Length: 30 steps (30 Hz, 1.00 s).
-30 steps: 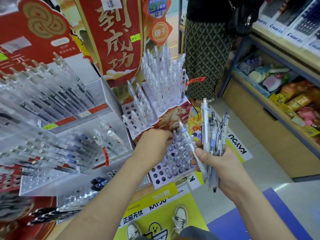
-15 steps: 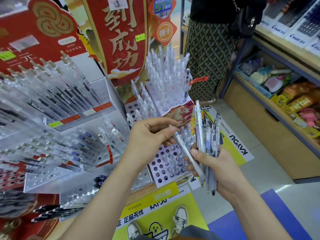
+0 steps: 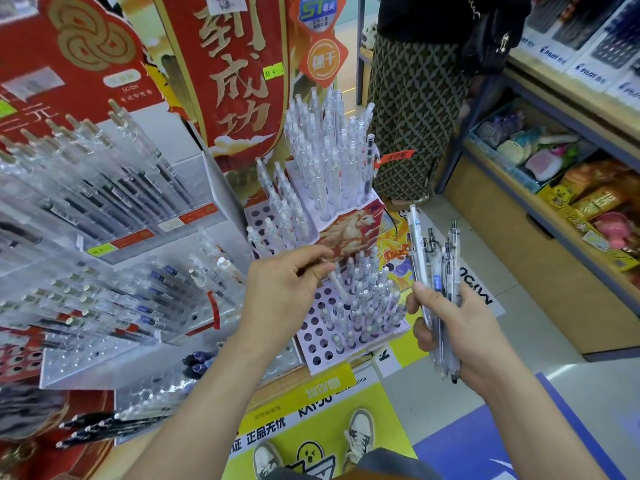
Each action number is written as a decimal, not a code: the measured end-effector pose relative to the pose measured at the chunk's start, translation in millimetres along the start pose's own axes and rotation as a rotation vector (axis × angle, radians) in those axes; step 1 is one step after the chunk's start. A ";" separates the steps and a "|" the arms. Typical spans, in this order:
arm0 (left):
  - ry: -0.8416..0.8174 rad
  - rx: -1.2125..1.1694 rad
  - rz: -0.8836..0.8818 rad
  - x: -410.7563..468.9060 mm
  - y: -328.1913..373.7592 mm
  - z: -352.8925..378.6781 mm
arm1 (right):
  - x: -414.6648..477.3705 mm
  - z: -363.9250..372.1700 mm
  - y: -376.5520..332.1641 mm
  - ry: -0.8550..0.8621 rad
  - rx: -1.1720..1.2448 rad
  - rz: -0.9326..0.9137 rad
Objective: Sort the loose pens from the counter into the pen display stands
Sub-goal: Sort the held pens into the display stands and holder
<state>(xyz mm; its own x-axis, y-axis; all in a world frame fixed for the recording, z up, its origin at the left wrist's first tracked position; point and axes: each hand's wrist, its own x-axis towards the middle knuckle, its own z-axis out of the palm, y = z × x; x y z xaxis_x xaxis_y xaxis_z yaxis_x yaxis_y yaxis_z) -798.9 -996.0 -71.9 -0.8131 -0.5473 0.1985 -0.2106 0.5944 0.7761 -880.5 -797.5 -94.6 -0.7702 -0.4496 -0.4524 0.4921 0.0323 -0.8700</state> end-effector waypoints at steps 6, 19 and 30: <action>-0.060 0.125 0.132 4.2 -16.4 18.0 | -0.7 0.3 2.2 -0.040 -0.011 0.006; -0.159 0.084 0.167 0.5 -19.2 17.1 | 1.7 2.6 -1.0 -0.105 -0.073 -0.007; -0.198 0.077 0.175 -12.5 -28.4 17.8 | -0.4 0.9 2.3 -0.070 -0.020 0.036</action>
<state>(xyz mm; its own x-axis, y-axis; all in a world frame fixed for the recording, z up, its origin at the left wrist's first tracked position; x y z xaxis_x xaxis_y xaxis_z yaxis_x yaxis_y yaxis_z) -792.4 -995.6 -107.1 -0.9294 -0.3111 0.1987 -0.0921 0.7168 0.6912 -878.7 -798.1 -96.2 -0.7216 -0.5087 -0.4695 0.5106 0.0669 -0.8572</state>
